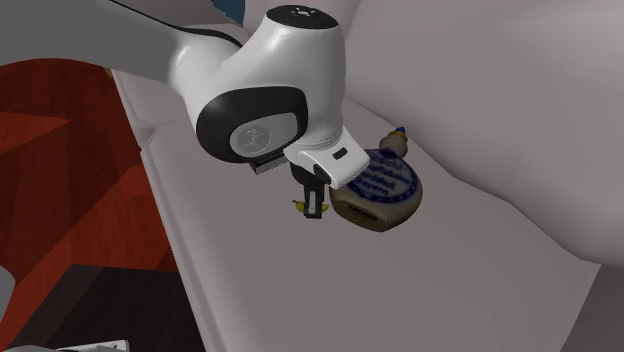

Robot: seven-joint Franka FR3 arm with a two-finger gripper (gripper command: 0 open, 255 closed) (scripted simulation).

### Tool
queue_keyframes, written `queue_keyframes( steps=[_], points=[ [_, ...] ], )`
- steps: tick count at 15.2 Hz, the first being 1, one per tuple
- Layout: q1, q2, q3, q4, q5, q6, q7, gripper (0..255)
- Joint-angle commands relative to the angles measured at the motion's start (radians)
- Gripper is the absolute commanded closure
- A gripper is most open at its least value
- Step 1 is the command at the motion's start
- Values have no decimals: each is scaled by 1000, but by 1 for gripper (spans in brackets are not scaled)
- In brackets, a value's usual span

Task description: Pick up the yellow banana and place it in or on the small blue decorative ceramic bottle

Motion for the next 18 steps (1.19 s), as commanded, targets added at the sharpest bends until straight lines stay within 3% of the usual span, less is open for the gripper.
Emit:
queue_keyframes(
  steps=[1, 8, 18],
  points=[
    [0, 0, 0, 0, 0, 0, 0, 255],
    [0, 0, 0, 0, 0, 0, 0, 255],
    [0, -60, -12, 81, 17, -139, -11, 255]
  ],
)
